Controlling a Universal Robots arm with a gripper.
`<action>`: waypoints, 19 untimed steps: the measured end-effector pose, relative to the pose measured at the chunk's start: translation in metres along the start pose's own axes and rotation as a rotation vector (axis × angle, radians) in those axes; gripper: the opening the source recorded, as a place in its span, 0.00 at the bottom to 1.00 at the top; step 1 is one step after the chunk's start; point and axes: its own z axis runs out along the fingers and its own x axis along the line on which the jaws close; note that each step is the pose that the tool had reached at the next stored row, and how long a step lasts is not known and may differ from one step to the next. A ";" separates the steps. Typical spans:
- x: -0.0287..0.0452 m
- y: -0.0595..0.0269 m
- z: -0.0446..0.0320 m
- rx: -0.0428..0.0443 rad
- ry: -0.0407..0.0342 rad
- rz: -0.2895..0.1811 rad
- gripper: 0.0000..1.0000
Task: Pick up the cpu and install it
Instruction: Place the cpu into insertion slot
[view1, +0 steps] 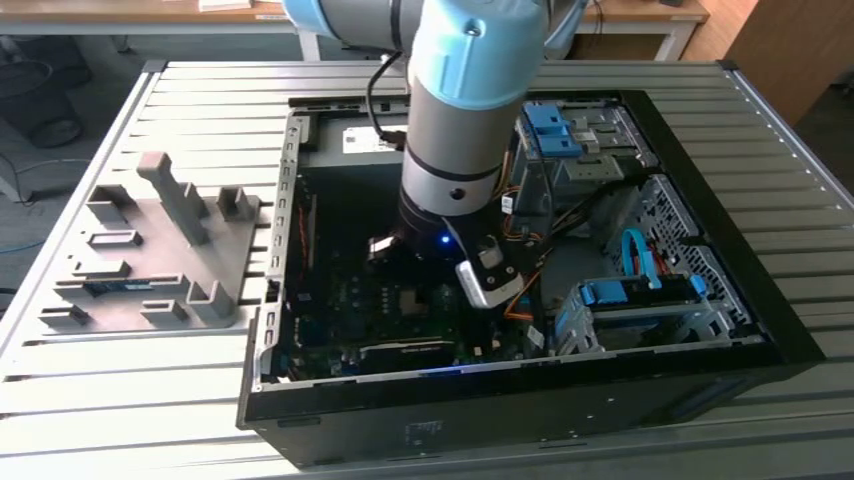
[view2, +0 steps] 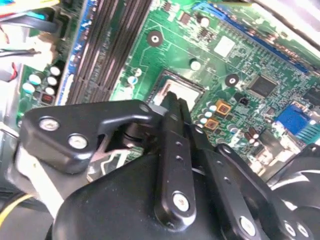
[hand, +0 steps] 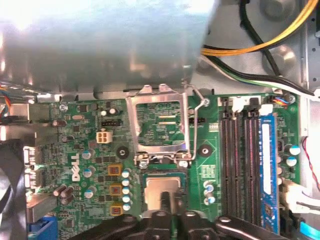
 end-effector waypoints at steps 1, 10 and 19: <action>-0.0028 0.0003 -0.0003 -0.0001 0.0057 0.000 0.13; -0.0063 0.0009 -0.0034 -0.0030 0.0093 0.000 0.10; -0.0065 0.0009 -0.0010 -0.0041 -0.0573 0.000 0.10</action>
